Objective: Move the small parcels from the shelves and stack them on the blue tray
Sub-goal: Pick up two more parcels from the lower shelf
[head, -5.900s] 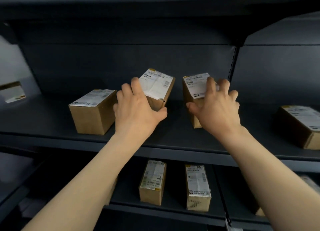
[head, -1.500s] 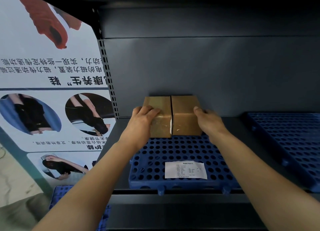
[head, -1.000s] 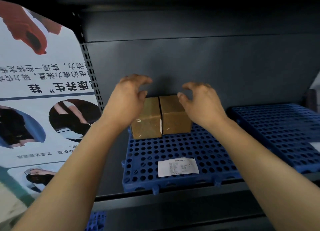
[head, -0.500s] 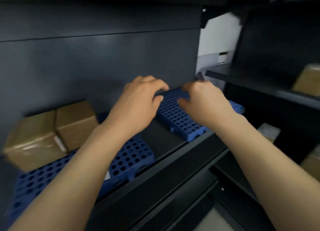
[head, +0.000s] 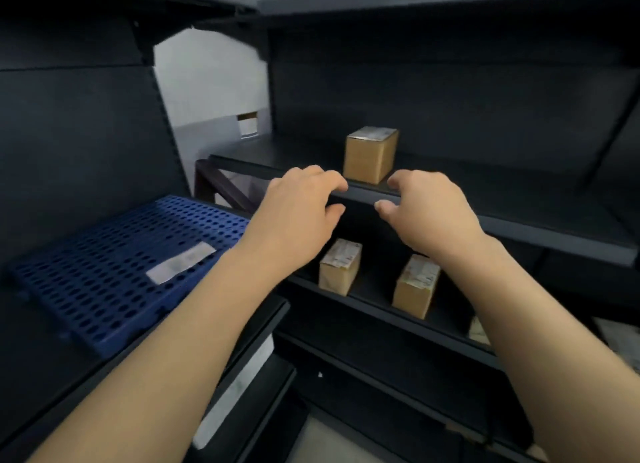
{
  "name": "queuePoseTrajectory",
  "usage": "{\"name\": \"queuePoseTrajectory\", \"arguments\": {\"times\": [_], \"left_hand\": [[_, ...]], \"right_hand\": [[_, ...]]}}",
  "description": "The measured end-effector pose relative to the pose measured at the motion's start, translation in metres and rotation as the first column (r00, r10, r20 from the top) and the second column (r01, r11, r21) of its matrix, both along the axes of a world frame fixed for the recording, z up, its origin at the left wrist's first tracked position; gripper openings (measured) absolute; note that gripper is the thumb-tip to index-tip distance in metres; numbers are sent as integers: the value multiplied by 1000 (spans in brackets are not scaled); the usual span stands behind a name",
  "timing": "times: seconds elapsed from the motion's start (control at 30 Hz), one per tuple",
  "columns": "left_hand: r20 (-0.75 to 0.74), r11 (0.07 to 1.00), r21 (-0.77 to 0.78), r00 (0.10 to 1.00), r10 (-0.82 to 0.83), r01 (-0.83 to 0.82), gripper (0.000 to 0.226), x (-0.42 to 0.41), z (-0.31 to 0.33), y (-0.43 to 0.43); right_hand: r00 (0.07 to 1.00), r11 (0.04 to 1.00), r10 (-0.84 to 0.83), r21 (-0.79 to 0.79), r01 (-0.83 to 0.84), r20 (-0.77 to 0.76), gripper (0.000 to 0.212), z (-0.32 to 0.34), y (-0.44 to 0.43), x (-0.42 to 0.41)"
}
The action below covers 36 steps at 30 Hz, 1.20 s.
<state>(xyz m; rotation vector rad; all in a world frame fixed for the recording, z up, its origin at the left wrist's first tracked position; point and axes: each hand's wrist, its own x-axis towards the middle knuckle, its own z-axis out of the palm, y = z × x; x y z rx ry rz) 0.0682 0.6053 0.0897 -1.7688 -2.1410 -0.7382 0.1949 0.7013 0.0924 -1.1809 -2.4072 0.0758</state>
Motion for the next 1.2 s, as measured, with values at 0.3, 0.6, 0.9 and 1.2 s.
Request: {"name": "queuePoseTrajectory", "arguments": {"times": [0.3, 0.6, 0.9, 1.2], "left_hand": [[29, 1000, -23, 1000, 2, -2, 33, 8, -16, 108], [11, 998, -2, 998, 69, -69, 45, -45, -29, 194], [54, 990, -54, 989, 136, -133, 85, -76, -31, 252], [240, 982, -126, 957, 166, -139, 91, -74, -40, 279]], "right_hand": [[993, 992, -119, -37, 120, 28, 35, -12, 72, 36], [971, 976, -218, 8, 218, 95, 38, -14, 113, 2], [949, 966, -256, 82, 245, 185, 42, -19, 141, -37], [939, 958, -282, 99, 267, 196, 46, -27, 148, -26]]}}
